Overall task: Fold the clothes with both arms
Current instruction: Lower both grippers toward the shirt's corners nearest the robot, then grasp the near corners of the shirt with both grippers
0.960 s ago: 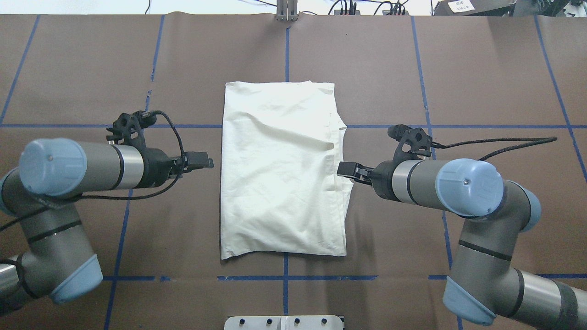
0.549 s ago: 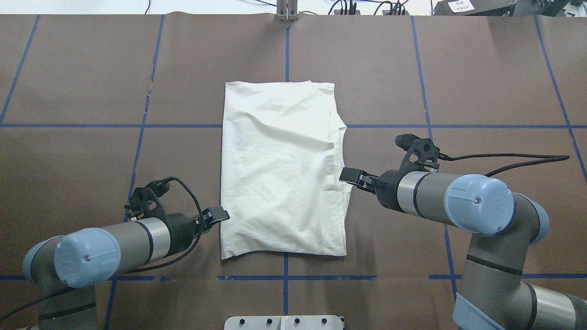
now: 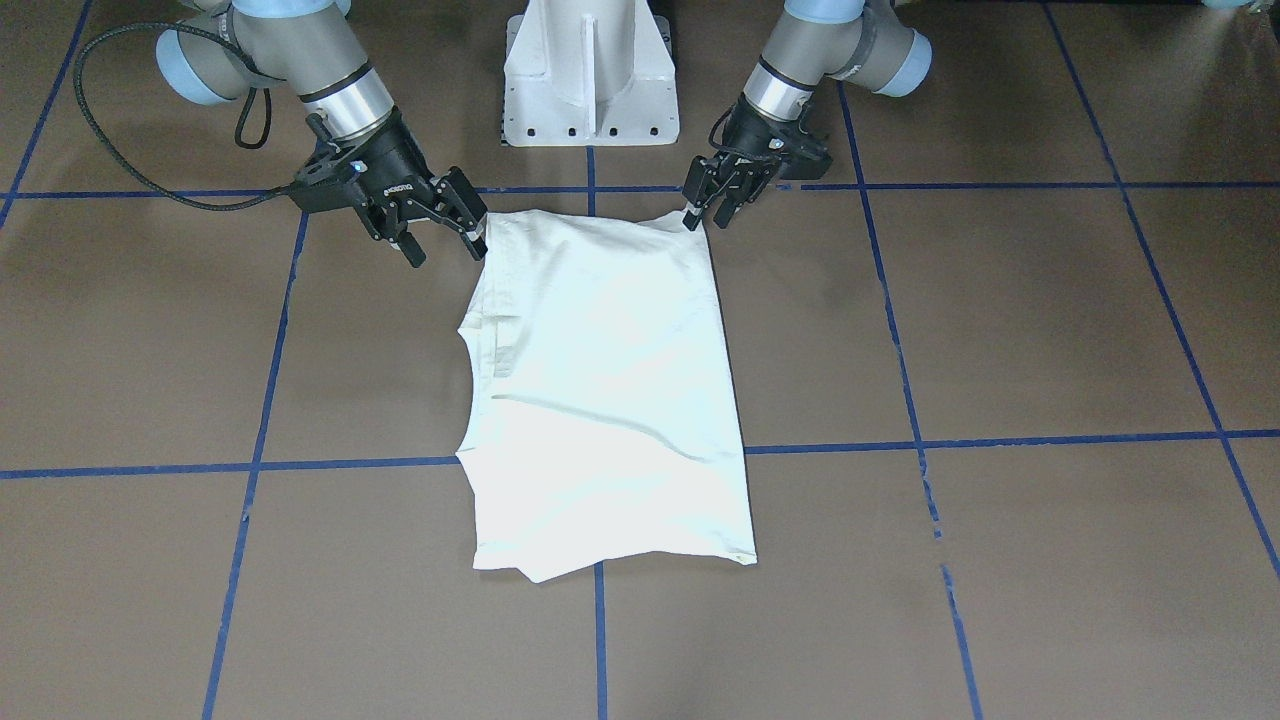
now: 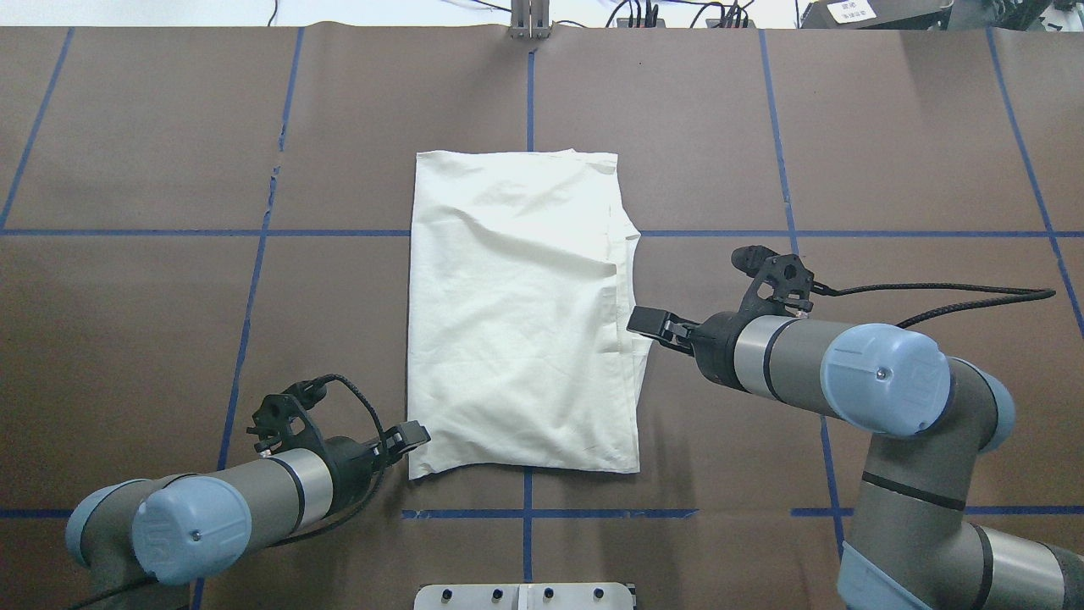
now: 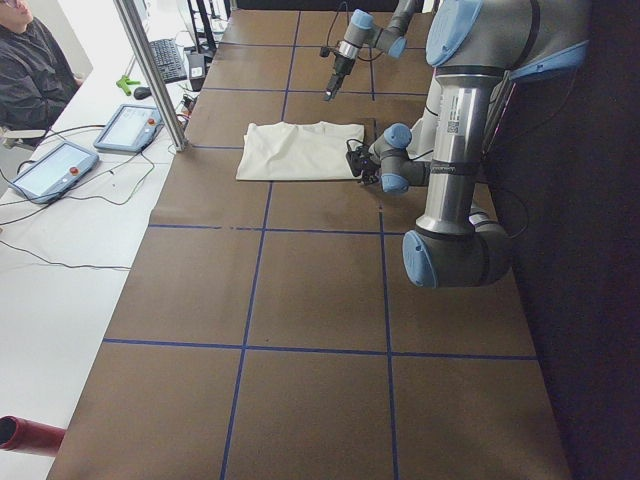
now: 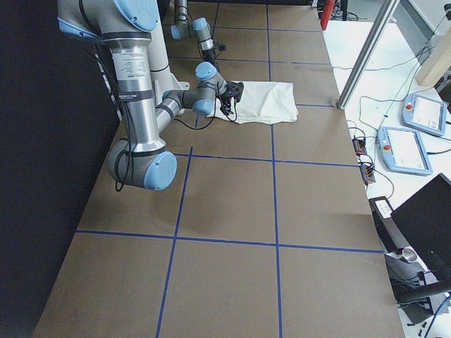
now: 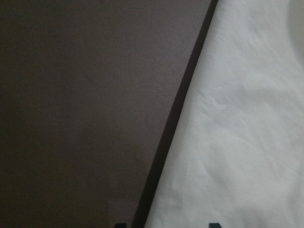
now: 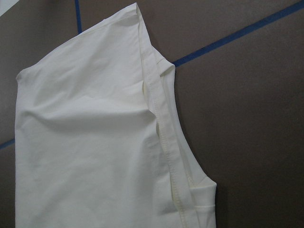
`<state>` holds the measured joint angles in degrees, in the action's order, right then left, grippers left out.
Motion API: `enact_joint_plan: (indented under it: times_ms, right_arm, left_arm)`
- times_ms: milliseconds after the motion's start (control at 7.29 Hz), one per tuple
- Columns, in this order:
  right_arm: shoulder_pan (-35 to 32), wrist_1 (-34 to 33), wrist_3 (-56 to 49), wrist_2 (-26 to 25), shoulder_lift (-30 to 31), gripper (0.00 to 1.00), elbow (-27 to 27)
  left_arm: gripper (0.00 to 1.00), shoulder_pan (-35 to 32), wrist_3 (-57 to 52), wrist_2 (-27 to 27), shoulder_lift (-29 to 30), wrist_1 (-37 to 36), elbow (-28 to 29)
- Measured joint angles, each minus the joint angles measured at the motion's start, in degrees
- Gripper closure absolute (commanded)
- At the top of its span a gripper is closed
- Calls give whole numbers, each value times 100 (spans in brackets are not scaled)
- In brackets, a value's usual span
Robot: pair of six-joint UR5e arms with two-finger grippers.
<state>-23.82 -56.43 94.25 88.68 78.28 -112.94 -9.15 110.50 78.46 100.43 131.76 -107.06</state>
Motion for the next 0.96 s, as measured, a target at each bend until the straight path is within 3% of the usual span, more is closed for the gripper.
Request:
enact_joint_plan:
  times_ms: [274, 412, 823, 960]
  right_arm:
    - [0, 0, -3, -10, 3, 0, 0]
    - [0, 0, -1, -14, 3, 0, 0]
    - [0, 0, 5, -17, 3, 0, 0]
    - [7, 0, 6, -17, 3, 0, 0]
  left_arm:
    - [34, 106, -1, -58, 46, -1, 39]
    - [44, 144, -2, -64, 65, -1, 40]
    - [97, 174, -2, -70, 124, -1, 39]
    - [100, 176, -2, -69, 124, -1, 37]
